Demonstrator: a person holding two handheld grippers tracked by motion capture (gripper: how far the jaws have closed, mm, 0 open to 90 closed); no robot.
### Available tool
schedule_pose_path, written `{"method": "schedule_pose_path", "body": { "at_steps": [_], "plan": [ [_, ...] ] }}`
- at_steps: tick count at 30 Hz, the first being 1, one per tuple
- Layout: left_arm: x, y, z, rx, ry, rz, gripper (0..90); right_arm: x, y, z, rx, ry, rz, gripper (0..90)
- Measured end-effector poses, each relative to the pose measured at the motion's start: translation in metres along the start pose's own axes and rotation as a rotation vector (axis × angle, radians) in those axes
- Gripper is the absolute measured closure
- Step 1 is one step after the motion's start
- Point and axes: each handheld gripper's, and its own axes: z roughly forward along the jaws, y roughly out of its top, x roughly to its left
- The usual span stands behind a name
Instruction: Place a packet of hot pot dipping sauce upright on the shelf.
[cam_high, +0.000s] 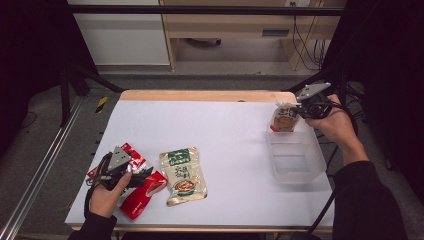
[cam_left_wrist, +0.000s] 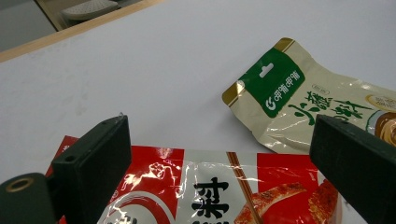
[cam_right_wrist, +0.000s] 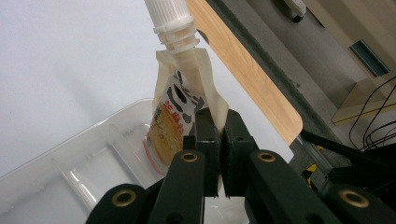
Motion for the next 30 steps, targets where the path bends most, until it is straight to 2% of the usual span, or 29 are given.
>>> {"method": "schedule_pose_path", "body": {
  "at_steps": [6,16,20,28,30],
  "plan": [
    [0.001,0.0,0.0,0.002,0.001,0.0,5.7,0.001,-0.002,0.003,0.014,0.008,0.008,87.7],
    [0.001,0.0,0.001,0.001,-0.001,-0.008,5.8,0.002,-0.005,0.007,0.0,0.03,0.009,87.6],
    [0.002,-0.001,0.0,0.005,0.0,-0.007,5.8,0.002,-0.006,0.007,0.001,0.031,0.023,87.6],
    [0.001,0.0,0.001,0.003,-0.001,-0.007,5.7,0.002,-0.008,0.01,0.012,0.035,0.019,87.4],
    [0.0,0.0,0.001,0.004,-0.002,-0.007,5.8,0.002,-0.011,0.014,0.018,0.037,0.035,87.0]
  ]
}}
